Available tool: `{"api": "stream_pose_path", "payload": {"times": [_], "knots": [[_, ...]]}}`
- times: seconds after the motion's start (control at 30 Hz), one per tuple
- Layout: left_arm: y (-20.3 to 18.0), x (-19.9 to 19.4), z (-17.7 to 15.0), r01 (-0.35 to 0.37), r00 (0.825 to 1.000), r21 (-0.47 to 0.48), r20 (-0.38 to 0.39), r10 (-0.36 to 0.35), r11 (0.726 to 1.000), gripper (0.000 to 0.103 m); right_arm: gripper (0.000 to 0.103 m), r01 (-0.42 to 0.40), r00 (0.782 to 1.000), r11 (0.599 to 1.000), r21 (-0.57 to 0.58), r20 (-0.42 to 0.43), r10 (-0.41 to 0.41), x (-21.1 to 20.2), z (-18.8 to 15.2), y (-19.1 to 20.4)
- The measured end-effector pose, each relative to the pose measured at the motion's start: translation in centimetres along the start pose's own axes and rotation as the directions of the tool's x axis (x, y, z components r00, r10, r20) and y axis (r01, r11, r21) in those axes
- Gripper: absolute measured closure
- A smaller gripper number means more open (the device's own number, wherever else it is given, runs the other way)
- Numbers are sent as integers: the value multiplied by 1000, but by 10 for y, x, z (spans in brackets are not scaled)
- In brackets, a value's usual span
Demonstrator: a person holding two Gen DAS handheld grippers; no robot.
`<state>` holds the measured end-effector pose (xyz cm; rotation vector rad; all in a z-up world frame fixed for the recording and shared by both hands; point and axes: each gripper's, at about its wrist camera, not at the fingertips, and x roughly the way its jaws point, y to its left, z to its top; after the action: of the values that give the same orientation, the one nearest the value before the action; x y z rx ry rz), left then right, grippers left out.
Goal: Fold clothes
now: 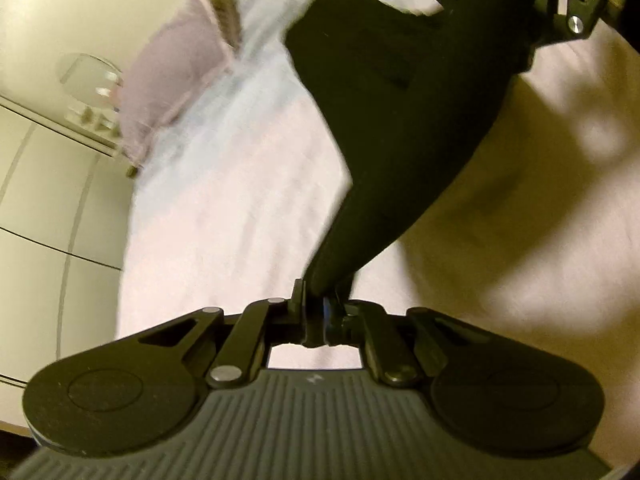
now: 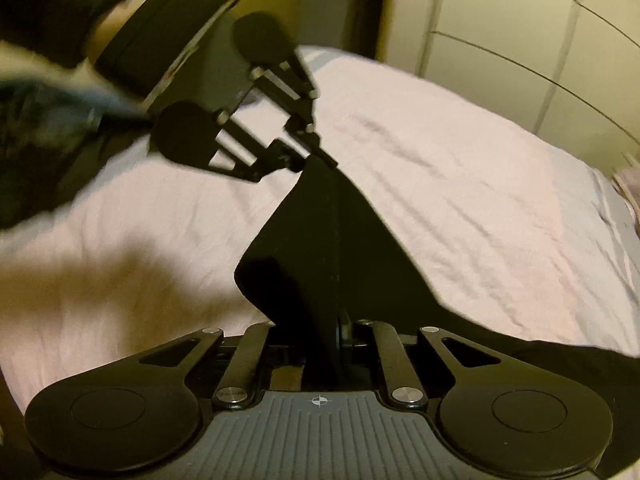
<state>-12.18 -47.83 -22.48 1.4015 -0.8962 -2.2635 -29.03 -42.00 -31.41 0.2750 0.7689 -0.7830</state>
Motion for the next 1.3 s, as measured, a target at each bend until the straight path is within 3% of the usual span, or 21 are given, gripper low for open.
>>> {"api": "stream_pose_path", "payload": {"times": [0.13, 0.27, 0.4, 0.53, 0.6, 0.7, 0.73, 0.8, 0.9, 0.97, 1.1, 1.13, 1.23, 1.3], "knots": [[44, 9, 49, -65, 995, -8, 75, 65, 998, 97, 93, 13, 997, 989, 148, 76, -25, -38, 10, -64], [81, 43, 125, -118, 982, -3, 145, 117, 993, 97, 93, 32, 988, 962, 270, 140, -72, -79, 10, -140], [110, 89, 212, -163, 966, -6, 201, 160, 987, 96, 93, 8, 974, 897, 443, 199, -106, -120, -20, -237], [127, 172, 299, -131, 974, -62, 180, 140, 989, 84, 93, -13, 966, 816, 577, 219, -139, -139, -74, -337], [127, 209, 331, -102, 978, -115, 169, 121, 988, 80, 93, -34, 962, 724, 689, 220, -164, -136, -122, -395], [119, 255, 352, -14, 994, -219, 101, 37, 976, 77, 92, -74, 970, 488, 870, 176, -168, -104, -210, -471], [116, 268, 356, 26, 997, -249, 78, -6, 968, 77, 82, -41, 982, 418, 908, 114, -153, -94, -232, -490], [108, 293, 362, 91, 996, -294, 35, -84, 952, 77, 80, -57, 989, 310, 949, 97, -114, -88, -262, -513], [96, 321, 366, 153, 986, -305, -22, -168, 940, 77, 79, -144, 980, 280, 949, 177, -96, -100, -273, -517], [89, 334, 364, 182, 977, -313, -47, -206, 932, 77, 79, -168, 974, 219, 961, 195, -111, -103, -280, -513], [76, 362, 369, 225, 963, -318, -69, -259, 921, 77, 79, -188, 969, -14, 982, 183, -168, -111, -302, -506], [74, 367, 370, 236, 960, -320, -67, -271, 918, 77, 79, -199, 965, -44, 979, 188, -181, -112, -306, -504], [72, 382, 373, 267, 950, -338, -63, -305, 902, 74, 79, -215, 958, -100, 972, 190, -215, -120, -312, -497], [74, 396, 371, 283, 943, -361, -63, -326, 889, 69, 79, -200, 959, -93, 975, 176, -221, -123, -311, -498]]}}
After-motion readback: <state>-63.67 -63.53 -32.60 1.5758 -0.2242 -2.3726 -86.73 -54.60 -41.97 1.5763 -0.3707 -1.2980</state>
